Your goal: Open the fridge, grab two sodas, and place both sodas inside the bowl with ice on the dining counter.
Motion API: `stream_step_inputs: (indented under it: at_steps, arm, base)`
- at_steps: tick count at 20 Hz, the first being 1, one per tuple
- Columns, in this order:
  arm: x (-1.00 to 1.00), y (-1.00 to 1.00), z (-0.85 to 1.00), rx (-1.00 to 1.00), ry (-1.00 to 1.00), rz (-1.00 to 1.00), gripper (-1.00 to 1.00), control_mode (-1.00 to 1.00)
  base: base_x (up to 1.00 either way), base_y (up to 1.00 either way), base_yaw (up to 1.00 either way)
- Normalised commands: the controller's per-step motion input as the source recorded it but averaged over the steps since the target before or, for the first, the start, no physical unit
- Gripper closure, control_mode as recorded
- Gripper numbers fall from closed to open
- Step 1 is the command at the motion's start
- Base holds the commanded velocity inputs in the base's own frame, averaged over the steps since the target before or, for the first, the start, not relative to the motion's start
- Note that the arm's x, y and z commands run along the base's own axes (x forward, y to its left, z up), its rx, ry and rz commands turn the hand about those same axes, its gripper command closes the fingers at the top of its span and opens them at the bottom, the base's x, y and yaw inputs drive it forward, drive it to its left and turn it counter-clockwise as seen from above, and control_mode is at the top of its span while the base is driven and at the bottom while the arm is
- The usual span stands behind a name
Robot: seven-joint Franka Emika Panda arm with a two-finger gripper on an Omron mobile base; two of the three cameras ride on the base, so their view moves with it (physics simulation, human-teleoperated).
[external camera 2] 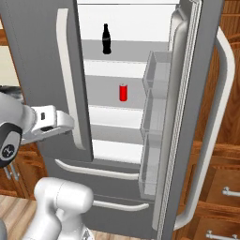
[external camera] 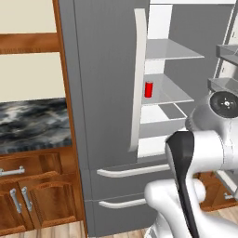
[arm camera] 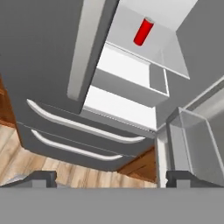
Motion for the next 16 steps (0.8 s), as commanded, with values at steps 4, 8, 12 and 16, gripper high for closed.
stream_step_inputs:
  at_steps: [4,8,12,16]
  arm:
    - [0.09,0.71,-0.01,0.26,-0.17,0.15,-1.0,-1.0]
    - [0.12,0.48,0.1,0.33,-0.2,0.05,-1.0,-1.0]
    - [0.44,0.07,0.43,0.28,-0.13,-0.02,-1.0,-1.0]
    - [0.6,-0.1,0.45,0.18,0.01,-0.06,-1.0,-1.0]
  base:
    - [0.0,0.0,0.0]
    - [0.0,0.0,0.0]
    - [0.0,0.0,0.0]
    - [0.0,0.0,0.0]
